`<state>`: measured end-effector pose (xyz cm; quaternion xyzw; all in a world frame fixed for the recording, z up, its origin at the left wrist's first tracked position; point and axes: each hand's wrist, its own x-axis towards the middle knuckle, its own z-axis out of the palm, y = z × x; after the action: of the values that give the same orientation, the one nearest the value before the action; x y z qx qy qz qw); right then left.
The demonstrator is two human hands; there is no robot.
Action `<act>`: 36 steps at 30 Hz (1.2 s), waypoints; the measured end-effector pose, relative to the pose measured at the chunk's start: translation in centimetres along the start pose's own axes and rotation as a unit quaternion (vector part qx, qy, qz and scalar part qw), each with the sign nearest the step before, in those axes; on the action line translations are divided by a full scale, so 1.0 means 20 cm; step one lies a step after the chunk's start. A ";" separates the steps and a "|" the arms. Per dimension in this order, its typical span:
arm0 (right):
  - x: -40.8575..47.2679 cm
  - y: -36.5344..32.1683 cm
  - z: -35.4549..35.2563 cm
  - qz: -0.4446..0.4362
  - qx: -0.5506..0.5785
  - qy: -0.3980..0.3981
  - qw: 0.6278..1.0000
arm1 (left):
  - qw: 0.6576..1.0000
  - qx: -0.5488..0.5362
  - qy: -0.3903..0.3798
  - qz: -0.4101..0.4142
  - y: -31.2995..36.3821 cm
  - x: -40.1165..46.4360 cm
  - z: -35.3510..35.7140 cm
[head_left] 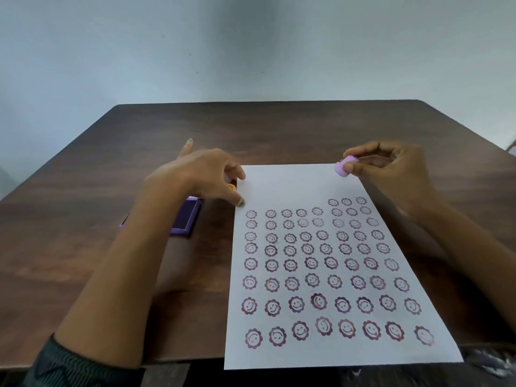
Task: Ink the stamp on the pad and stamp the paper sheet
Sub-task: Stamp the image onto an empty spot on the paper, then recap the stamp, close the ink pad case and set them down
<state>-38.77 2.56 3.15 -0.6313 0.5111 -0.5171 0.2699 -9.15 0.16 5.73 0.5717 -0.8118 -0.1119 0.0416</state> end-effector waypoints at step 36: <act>0.14 -0.17 0.35 0.064 0.307 -0.029 0.949 | 0.932 -0.293 0.202 0.063 0.14 0.03 0.03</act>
<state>-31.22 -0.23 4.84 -0.4984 0.3592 -0.6121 0.4978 -12.07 0.54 5.83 0.4923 -0.7517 -0.2239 0.3773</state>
